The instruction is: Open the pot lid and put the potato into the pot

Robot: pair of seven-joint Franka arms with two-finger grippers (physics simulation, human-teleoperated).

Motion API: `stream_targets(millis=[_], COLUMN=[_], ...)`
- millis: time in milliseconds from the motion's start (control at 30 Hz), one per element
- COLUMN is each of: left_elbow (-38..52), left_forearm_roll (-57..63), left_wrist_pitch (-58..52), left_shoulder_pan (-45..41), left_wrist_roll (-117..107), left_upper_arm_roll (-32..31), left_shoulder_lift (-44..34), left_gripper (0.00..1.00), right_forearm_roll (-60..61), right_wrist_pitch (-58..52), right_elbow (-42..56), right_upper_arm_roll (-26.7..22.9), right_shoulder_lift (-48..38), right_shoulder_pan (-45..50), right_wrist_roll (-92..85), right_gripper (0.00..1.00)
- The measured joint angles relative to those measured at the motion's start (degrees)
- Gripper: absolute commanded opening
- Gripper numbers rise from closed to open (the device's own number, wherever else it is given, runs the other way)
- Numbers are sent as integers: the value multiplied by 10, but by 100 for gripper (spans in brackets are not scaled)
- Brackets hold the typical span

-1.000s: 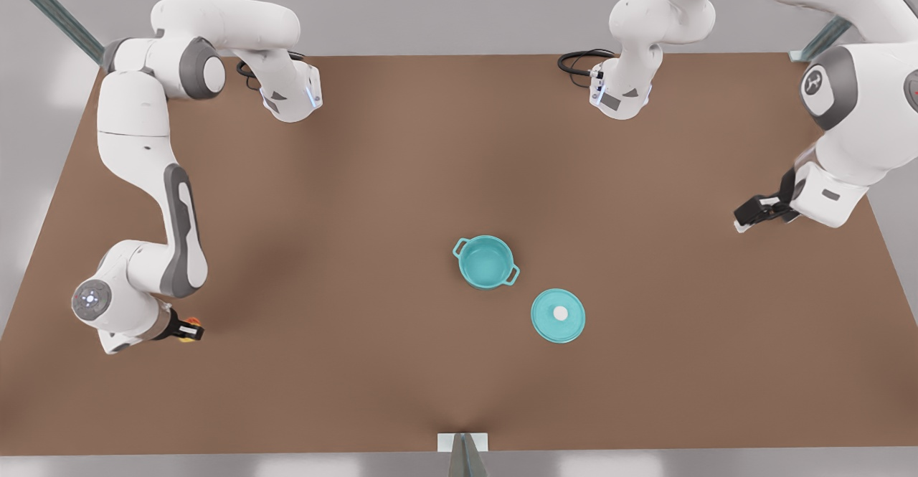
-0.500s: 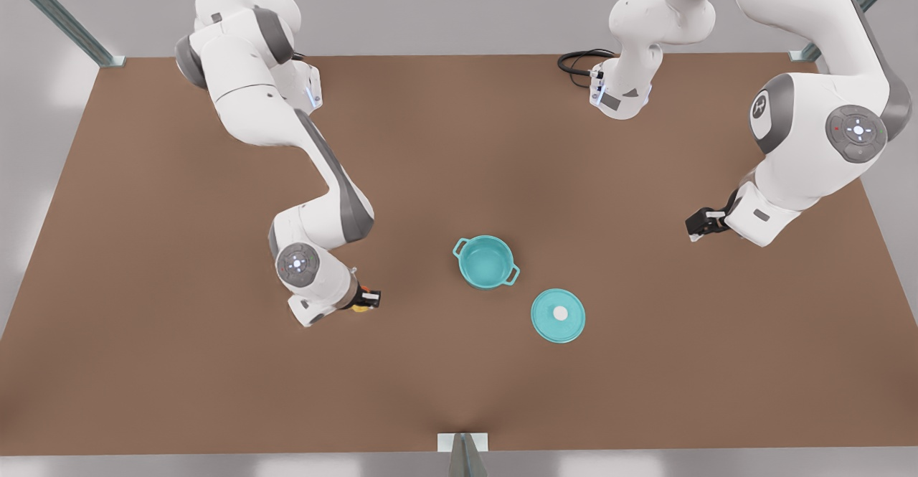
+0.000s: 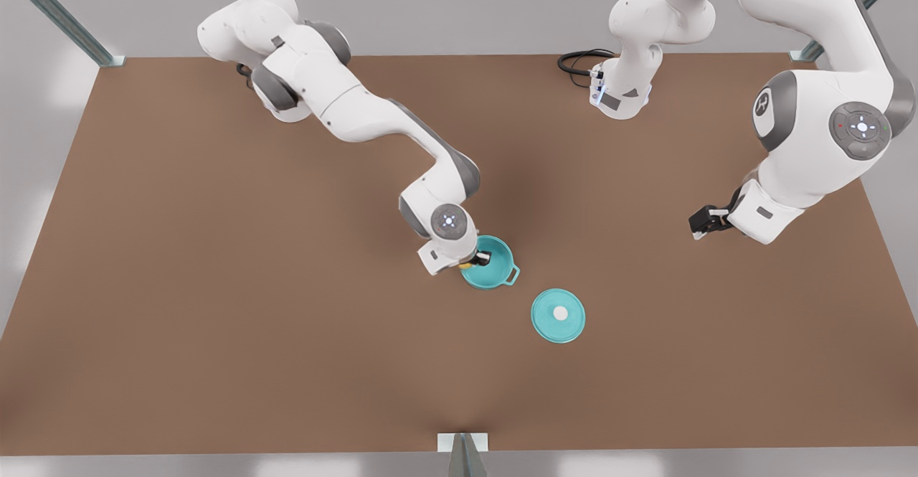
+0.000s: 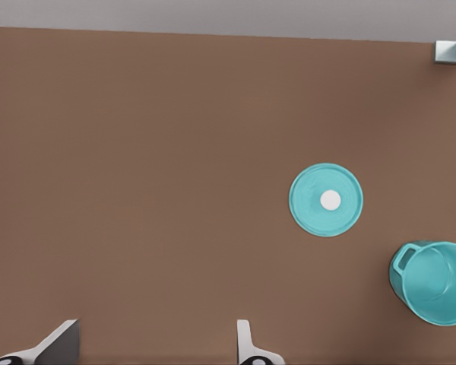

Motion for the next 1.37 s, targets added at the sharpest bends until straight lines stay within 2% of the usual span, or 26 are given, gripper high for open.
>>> stream_targets(millis=[167,200,233,367,433,500,567,667,733,800,1000,1067,1200,1267,1367], left_elbow=[0,0,-1,-1,-2,-2,0,3,5,5,6,6,6,6,6], left_forearm_roll=[0,1,4,12,13,12,-28,-89,-80,-69,-58,-56,-54,-54,-54], left_wrist_pitch=[-2,-4,-6,-11,-13,-14,-14,-15,-15,-15,-15,-15,-15,-15,-15], left_shoulder_pan=[0,0,0,-1,-1,-1,5,17,1,-12,-12,-11,-12,-12,-12], left_wrist_roll=[1,1,1,2,2,2,1,2,3,4,7,8,10,11,11], left_upper_arm_roll=[0,-1,-1,-2,-3,-4,1,-5,-8,-9,-10,-9,-9,-9,-9], left_shoulder_lift=[0,0,0,0,0,6,21,26,28,30,30,30,28,27,26], left_gripper=[100,100,100,100,100,100,100,100,100,100,100,100,100,100,100], right_forearm_roll=[0,0,-1,-2,-3,-5,-15,-59,-74,-83,-53,-50,-55,-56,-57], right_wrist_pitch=[23,26,27,30,0,-85,-184,-229,-294,-374,-512,-500,-362,-288,-210], right_elbow=[44,51,54,57,55,53,26,-143,-234,-272,-254,-271,-426,-474,-491], right_upper_arm_roll=[1,1,1,-1,-3,0,2,6,7,9,15,17,19,19,19], right_shoulder_lift=[44,46,47,37,-16,-81,-108,-111,-71,-57,-219,-282,-423,-453,-462], right_shoulder_pan=[17,18,18,16,-18,-140,-292,-432,-455,-455,-456,-457,-455,-455,-457], right_wrist_roll=[62,73,83,119,127,109,66,-3,-66,-123,-261,-298,-348,-363,-383], right_gripper=[53,63,100,100,100,100,100,100,100,100,100,100,100,100,100])
